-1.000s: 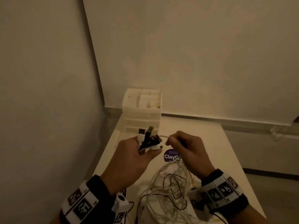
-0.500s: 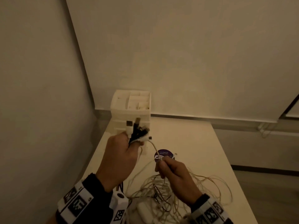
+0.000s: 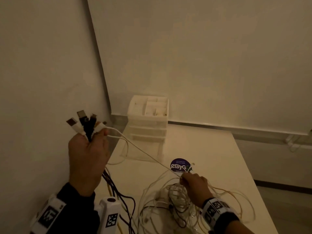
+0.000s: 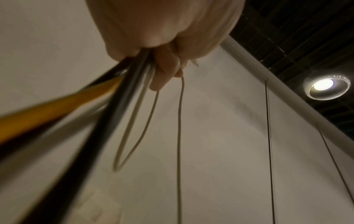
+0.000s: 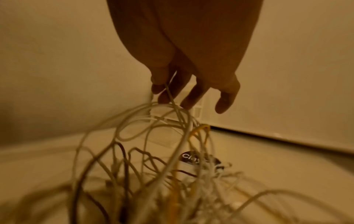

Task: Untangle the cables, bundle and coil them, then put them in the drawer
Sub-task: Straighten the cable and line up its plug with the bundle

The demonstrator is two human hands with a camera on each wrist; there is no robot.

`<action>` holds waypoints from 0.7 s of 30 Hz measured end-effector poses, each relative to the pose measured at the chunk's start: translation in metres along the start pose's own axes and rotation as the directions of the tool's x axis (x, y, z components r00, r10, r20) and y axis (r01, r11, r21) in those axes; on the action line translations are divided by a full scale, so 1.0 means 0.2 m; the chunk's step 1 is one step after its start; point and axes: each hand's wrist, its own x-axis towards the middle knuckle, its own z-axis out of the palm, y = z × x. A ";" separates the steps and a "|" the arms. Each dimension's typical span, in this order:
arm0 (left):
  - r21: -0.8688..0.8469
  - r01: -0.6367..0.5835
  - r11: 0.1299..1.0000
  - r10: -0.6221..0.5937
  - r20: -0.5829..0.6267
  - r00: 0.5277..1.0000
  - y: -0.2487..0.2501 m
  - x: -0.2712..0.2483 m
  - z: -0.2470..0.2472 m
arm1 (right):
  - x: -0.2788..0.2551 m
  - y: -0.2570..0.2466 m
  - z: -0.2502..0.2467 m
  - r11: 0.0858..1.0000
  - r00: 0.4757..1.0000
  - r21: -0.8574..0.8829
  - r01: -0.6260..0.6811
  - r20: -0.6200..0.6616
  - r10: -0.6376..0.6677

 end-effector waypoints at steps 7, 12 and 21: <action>0.433 -0.107 0.895 0.125 -0.014 0.992 0.07 -0.02 -0.03 | 0.02 -0.03 -0.19 0.916 0.945 0.398 0.046 -0.314 0.089; 0.421 -0.269 0.866 0.194 0.214 0.957 0.07 -0.10 0.08 | -0.02 -0.23 -0.46 0.704 0.943 0.685 0.189 -0.328 0.066; 0.336 -0.450 0.827 0.131 0.663 0.737 -0.02 -0.19 0.27 | -0.26 -0.58 -0.68 0.738 0.923 0.554 0.385 -0.216 -0.319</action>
